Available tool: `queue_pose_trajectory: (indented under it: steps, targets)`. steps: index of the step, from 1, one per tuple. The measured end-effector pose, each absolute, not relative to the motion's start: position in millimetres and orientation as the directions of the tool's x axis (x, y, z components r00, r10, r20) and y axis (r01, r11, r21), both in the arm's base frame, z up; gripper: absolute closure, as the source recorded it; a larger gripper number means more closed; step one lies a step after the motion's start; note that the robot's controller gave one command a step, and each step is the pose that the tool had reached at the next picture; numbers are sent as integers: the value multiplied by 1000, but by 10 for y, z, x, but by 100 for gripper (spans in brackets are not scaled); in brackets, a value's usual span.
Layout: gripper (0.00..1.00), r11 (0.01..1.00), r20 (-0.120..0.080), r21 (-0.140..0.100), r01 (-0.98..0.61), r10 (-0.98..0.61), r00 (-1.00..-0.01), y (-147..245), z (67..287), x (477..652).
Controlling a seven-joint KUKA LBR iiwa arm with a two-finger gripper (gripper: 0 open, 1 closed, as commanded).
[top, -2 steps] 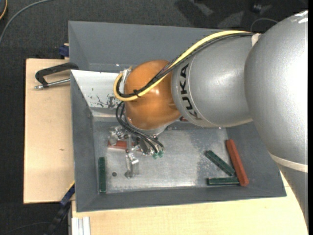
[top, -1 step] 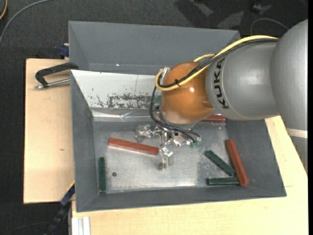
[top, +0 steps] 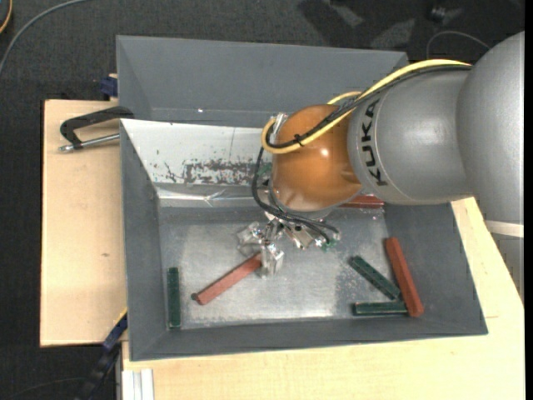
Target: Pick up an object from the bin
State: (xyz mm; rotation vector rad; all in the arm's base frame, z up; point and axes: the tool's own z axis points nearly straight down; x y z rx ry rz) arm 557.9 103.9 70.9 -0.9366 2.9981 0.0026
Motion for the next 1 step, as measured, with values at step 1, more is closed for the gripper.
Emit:
queue_pose_trajectory:
  steps: [1]
  targets:
    - [100, 820, -16, -5, -572, -572, -820, 1164, 2117, 5840]
